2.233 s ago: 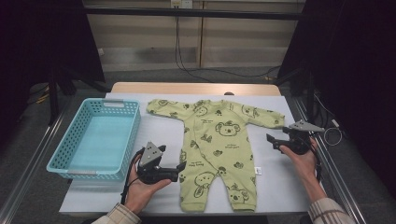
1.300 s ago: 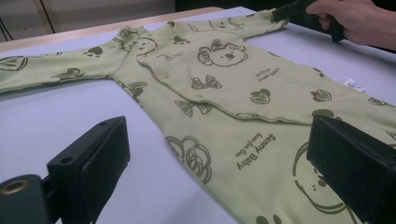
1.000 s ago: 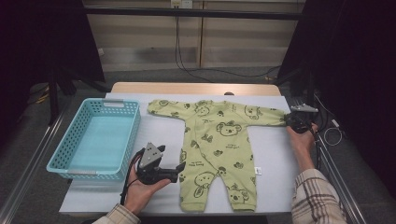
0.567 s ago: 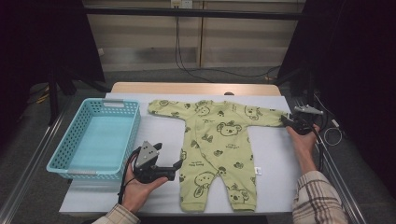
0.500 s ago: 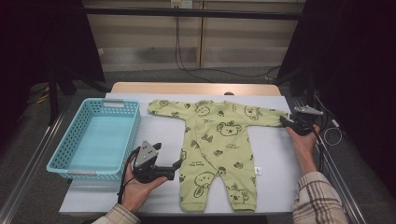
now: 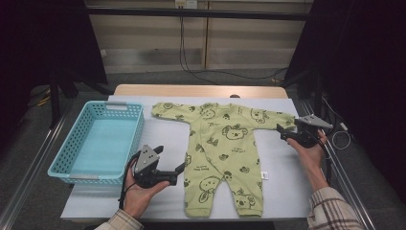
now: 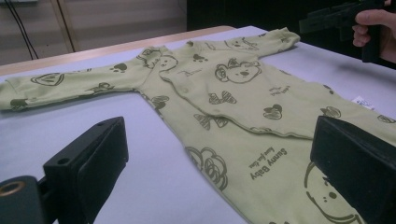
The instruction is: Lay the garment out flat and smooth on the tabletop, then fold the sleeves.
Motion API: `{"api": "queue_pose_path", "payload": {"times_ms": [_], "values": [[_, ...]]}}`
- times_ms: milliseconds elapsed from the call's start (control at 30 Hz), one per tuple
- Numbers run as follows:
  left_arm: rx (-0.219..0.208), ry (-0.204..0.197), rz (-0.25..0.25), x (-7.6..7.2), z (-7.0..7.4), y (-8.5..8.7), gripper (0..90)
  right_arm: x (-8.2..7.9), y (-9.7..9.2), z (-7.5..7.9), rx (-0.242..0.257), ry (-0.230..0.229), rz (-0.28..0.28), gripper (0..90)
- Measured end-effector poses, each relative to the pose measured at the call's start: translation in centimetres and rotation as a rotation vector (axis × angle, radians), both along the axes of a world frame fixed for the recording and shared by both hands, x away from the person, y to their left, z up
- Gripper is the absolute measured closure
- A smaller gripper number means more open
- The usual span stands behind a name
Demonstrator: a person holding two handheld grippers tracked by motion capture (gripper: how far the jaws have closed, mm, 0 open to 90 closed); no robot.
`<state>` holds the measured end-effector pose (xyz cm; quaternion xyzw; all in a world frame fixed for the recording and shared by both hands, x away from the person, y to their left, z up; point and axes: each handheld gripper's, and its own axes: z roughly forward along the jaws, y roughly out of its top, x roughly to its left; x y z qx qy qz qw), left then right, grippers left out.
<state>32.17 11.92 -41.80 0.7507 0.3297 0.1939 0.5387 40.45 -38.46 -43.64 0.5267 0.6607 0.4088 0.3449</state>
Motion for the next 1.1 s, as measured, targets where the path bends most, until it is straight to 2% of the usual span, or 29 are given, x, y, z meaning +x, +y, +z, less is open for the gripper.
{"api": "queue_pose_path", "payload": {"times_ms": [233,367,500,633,700,800,867,900,967,1033,1100], "values": [[-0.017,-0.010,0.009,-0.1,0.1,0.4,3.4,-2.7,2.1,0.4,0.027,-0.010,0.053,9.8],[-0.011,-0.030,0.024,-0.2,0.1,0.7,3.1,-4.4,3.1,0.5,0.031,-0.040,0.080,8.4],[-0.010,-0.038,0.035,-0.2,0.2,0.9,3.0,-5.8,4.1,0.7,0.068,-0.054,0.104,7.6],[-0.029,-0.028,0.049,-0.1,0.3,1.0,2.7,-7.1,4.8,0.7,0.072,-0.063,0.123,6.5],[-0.023,-0.026,0.050,-0.1,0.3,1.0,2.8,-7.8,5.1,0.7,0.069,-0.060,0.134,6.1],[-0.030,-0.019,0.040,-0.2,0.4,0.9,3.2,-8.7,5.4,0.8,0.080,-0.073,0.142,5.3],[-0.038,-0.005,0.016,-0.1,0.3,1.0,3.9,-9.1,5.6,0.7,0.085,-0.059,0.149,4.0],[-0.062,0.008,0.013,-0.1,0.2,0.9,3.8,-9.4,5.8,0.7,0.087,-0.051,0.150,4.0],[-0.037,-0.013,0.025,0.0,0.2,0.9,3.8,-9.9,5.9,0.8,0.081,-0.068,0.159,3.5],[-0.041,-0.007,0.031,0.1,0.2,1.0,3.6,-10.3,6.0,1.0,0.100,-0.076,0.174,2.3],[-0.023,-0.019,0.039,0.2,0.2,1.0,3.6,-10.8,6.2,1.1,0.112,-0.080,0.174,2.8]]}}
